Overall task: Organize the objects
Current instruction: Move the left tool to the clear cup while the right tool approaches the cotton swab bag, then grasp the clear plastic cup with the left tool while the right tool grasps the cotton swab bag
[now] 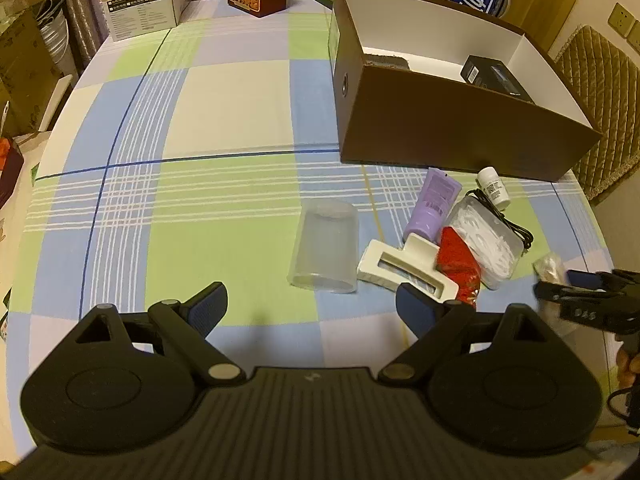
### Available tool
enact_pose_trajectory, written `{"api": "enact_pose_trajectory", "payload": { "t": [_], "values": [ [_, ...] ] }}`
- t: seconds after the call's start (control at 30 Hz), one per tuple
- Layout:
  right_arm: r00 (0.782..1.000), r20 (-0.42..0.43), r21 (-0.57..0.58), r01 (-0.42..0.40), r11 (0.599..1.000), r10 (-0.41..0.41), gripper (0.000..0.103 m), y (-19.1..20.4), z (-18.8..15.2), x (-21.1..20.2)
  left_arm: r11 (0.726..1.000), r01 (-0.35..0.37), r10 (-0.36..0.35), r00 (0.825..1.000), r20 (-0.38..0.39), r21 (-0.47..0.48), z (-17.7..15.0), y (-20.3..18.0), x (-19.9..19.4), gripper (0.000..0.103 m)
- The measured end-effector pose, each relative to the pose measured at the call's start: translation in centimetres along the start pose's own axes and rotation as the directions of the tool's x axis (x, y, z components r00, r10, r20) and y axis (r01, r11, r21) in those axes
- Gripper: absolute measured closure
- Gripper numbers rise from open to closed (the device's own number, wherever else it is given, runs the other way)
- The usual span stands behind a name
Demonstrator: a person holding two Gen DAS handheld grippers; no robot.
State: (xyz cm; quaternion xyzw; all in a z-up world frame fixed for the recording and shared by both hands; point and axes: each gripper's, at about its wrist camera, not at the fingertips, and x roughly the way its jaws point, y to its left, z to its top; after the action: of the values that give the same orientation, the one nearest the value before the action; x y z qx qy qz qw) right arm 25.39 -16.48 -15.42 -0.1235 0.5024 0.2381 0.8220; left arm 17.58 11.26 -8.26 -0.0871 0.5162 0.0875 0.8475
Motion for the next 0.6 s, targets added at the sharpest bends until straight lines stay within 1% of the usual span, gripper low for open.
{"api": "enact_pose_trajectory", "payload": {
  "t": [0.1,0.2,0.23,0.27,0.3,0.43,0.5,0.6],
  "values": [
    [1.0,0.009,0.064,-0.009,0.998,0.008,0.048,-0.6,-0.1,-0.3,1.0,0.007,-0.007,1.0,-0.002,0.01,0.2,-0.1,0.6,0.014],
    [1.0,0.027,0.045,0.014,0.999,-0.015,0.048,0.2,-0.2,-0.2,1.0,0.009,-0.009,1.0,-0.002,0.023,0.5,-0.2,1.3,0.014],
    [0.999,0.035,0.024,0.032,0.999,-0.033,0.057,0.6,-0.2,-0.1,1.0,0.008,-0.008,1.0,0.0,0.028,0.6,-0.2,1.5,0.014],
    [0.998,0.049,0.002,0.047,0.999,-0.047,0.076,0.9,-0.2,-0.1,0.999,0.007,-0.007,1.0,0.002,0.035,0.7,-0.2,1.7,0.014],
    [0.997,0.057,-0.011,0.052,0.999,-0.051,0.079,1.1,-0.2,-0.1,0.999,0.005,-0.005,1.0,0.005,0.041,0.8,-0.2,2.0,0.014],
    [0.996,0.064,0.056,0.065,0.996,-0.068,0.081,-0.3,0.5,0.3,0.998,0.005,-0.005,1.0,0.011,0.063,1.5,-0.1,3.3,0.015],
    [0.994,0.064,0.073,0.078,0.994,-0.083,0.081,-0.9,0.9,0.5,0.997,0.006,-0.006,1.0,0.008,0.083,1.9,-0.1,4.1,0.016],
    [0.995,0.064,0.088,0.07,0.994,-0.075,0.081,-1.6,1.3,0.5,0.994,0.016,-0.016,1.0,-0.002,0.112,2.5,-0.3,5.6,0.021]
  ]
}}
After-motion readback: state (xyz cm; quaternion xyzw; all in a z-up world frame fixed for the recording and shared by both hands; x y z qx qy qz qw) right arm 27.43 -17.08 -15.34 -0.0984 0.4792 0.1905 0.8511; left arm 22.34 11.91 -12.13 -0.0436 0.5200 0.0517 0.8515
